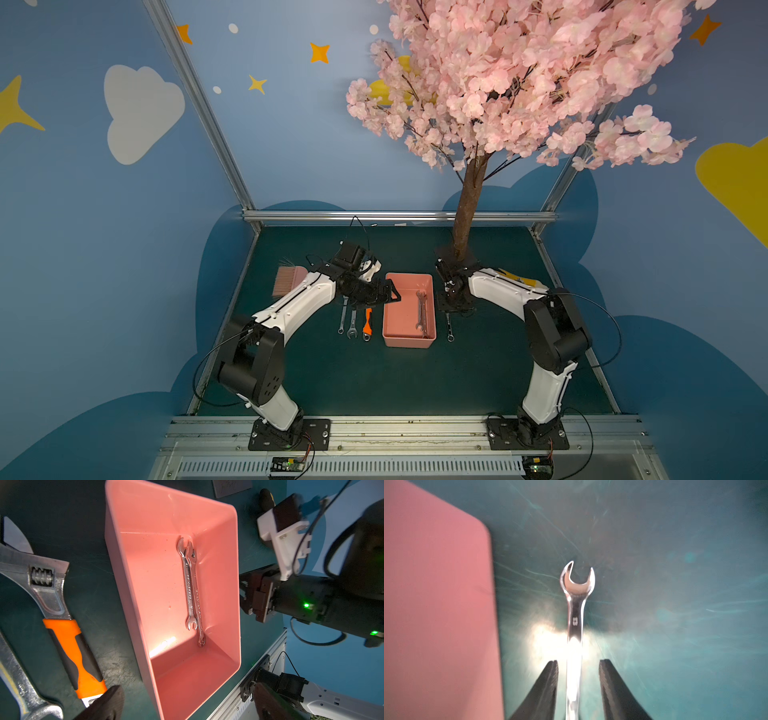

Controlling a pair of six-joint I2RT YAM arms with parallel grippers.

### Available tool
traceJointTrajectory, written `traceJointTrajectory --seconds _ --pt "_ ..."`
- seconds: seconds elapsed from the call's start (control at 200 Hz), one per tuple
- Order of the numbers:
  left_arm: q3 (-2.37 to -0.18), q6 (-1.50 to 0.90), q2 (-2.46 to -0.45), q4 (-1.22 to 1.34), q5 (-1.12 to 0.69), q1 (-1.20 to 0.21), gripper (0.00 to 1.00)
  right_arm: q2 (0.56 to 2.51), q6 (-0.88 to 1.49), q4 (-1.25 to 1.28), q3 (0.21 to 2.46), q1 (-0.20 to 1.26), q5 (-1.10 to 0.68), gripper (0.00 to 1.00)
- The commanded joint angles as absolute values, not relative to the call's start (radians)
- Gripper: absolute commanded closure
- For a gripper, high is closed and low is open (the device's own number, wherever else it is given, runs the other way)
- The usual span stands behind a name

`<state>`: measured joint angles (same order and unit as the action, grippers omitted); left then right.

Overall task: Take out the wrench from the storage box
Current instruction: Place the wrench at the center of the board, then pick up the wrench from the storage box.

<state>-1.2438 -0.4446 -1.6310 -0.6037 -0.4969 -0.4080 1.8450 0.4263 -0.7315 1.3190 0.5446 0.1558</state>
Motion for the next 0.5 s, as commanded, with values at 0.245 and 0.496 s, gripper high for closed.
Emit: traceJointTrajectory --seconds 0.245,0.496 --pt "-1.244 -0.406 -1.599 -0.635 -0.492 -0.372 0.00 1.701 0.454 -0.867 1.507 0.721 0.140 0.63" --pt "-1.191 -0.409 -1.543 -0.644 -0.483 -0.333 0.00 1.845 0.549 -0.828 1.567 0.798 0.178 0.65"
